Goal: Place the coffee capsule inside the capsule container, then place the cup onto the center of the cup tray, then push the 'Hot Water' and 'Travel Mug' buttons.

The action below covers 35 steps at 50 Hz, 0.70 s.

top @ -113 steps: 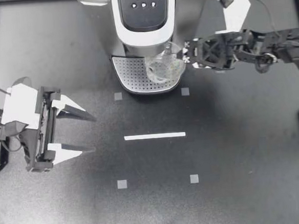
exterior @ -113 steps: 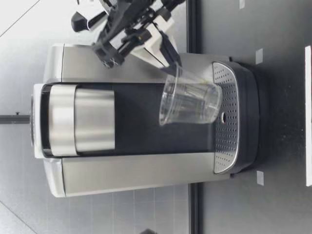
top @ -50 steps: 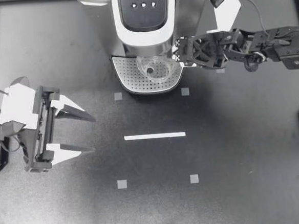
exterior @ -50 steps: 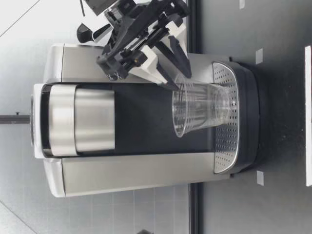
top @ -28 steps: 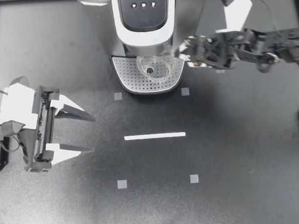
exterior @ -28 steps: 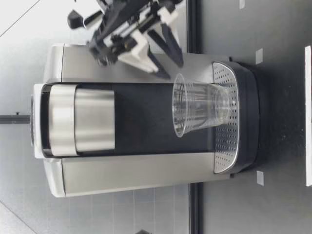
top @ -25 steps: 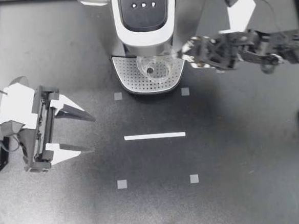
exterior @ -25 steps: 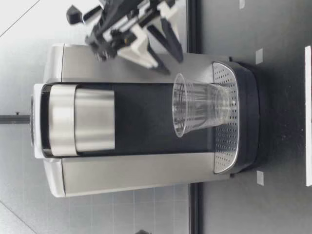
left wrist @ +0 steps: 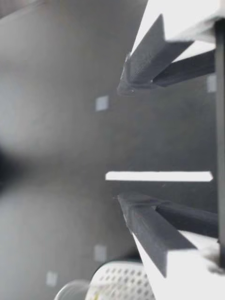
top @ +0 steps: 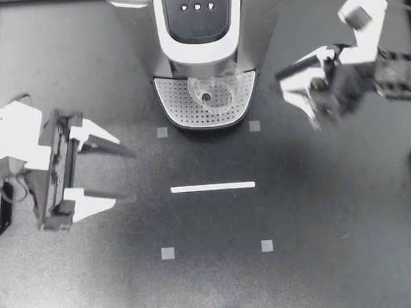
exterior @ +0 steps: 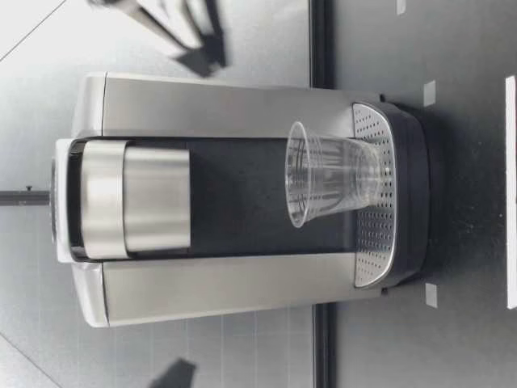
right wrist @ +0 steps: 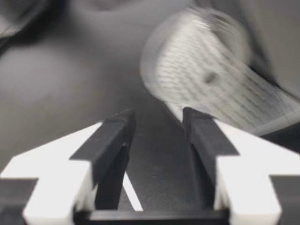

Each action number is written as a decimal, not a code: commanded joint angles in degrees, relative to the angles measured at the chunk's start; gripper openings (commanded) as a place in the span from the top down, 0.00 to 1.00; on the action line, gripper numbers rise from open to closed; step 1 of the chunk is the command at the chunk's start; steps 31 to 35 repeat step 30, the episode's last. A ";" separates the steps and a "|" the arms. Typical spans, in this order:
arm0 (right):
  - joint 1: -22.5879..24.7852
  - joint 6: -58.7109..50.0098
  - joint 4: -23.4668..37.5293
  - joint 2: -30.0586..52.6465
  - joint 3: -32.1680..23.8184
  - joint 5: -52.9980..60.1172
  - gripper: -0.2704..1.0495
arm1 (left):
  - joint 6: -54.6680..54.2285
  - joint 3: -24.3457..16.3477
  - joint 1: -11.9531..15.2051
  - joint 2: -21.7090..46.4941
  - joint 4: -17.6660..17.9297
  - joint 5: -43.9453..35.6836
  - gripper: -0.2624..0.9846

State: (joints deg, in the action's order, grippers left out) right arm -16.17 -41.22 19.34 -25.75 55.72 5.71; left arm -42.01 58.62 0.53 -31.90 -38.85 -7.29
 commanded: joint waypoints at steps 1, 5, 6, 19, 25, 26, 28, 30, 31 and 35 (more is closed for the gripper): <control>2.64 2.46 2.90 -3.08 -0.26 2.20 0.41 | -0.18 -2.11 0.88 -0.79 0.18 -0.35 0.23; 4.57 5.36 4.04 -5.10 0.35 5.19 0.41 | -0.18 -2.64 1.23 -1.23 0.18 -0.35 0.23; 4.92 6.06 4.13 -5.63 0.44 6.06 0.41 | -0.18 -2.72 1.23 -1.41 0.18 -0.35 0.23; 8.09 10.28 4.13 -9.84 1.14 14.41 0.41 | -0.26 -3.16 1.23 -5.71 0.26 -1.49 0.24; 9.14 10.55 4.13 -10.46 0.18 16.35 0.42 | -0.26 -2.90 1.23 -8.53 0.26 -1.58 0.28; 9.23 10.55 4.22 -10.37 0.00 16.52 0.42 | -0.26 -2.90 1.23 -8.88 0.26 -1.67 0.29; 9.49 10.55 4.22 -10.28 -0.44 16.70 0.42 | -0.26 -2.81 1.32 -9.49 0.26 -1.58 0.32; 9.76 10.55 4.22 -10.11 -1.05 16.88 0.42 | -0.26 -2.72 1.23 -10.02 0.26 -1.58 0.35; 9.76 10.55 4.22 -10.11 -1.05 16.88 0.42 | -0.26 -2.72 1.23 -10.02 0.26 -1.58 0.35; 9.76 10.55 4.22 -10.11 -1.05 16.88 0.42 | -0.26 -2.72 1.23 -10.02 0.26 -1.58 0.35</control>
